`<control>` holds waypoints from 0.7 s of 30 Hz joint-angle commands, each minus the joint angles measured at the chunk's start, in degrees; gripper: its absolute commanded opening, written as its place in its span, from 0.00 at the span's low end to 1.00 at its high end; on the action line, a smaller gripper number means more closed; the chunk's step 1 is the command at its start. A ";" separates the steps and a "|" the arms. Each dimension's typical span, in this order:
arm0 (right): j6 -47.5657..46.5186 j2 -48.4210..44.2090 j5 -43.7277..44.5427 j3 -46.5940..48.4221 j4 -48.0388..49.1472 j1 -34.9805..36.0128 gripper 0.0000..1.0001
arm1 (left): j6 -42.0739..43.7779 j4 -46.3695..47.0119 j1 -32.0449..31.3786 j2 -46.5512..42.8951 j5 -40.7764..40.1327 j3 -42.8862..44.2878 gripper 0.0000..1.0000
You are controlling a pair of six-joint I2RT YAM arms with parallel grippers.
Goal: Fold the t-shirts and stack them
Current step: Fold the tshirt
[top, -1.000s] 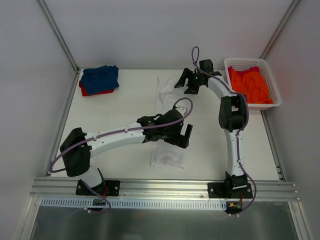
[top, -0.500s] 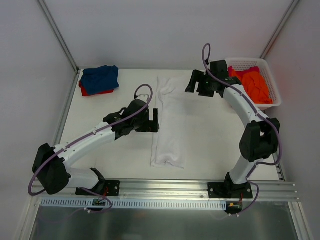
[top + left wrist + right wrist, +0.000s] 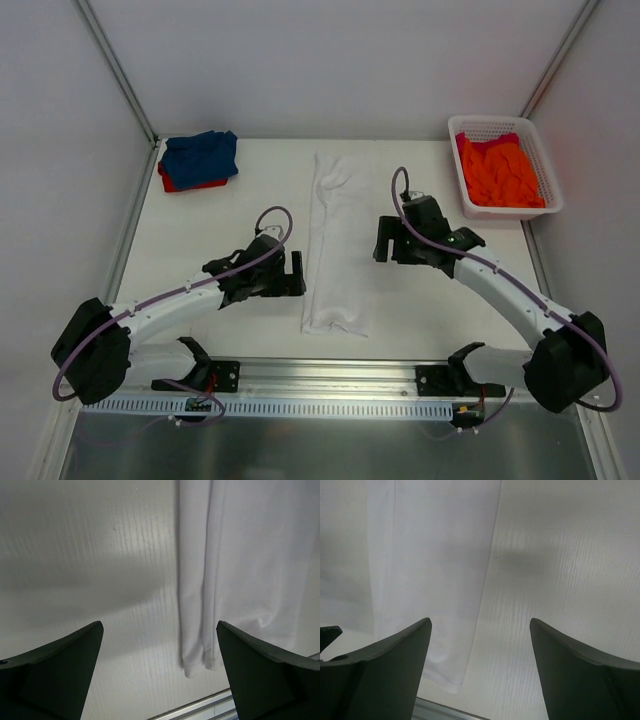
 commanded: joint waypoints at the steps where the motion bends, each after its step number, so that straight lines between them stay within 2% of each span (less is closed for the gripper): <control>1: 4.91 -6.74 6.84 -3.84 -0.53 4.02 0.84 | -3.88 8.58 0.51 -2.85 2.96 -5.50 0.99; 11: 15.54 -12.39 18.80 -13.86 -2.81 18.96 0.84 | -7.66 20.54 0.51 -3.29 8.59 -15.44 0.98; 21: 25.48 -8.62 31.17 -15.81 -7.81 32.67 0.82 | -11.79 26.88 0.51 -4.61 10.35 -22.39 0.98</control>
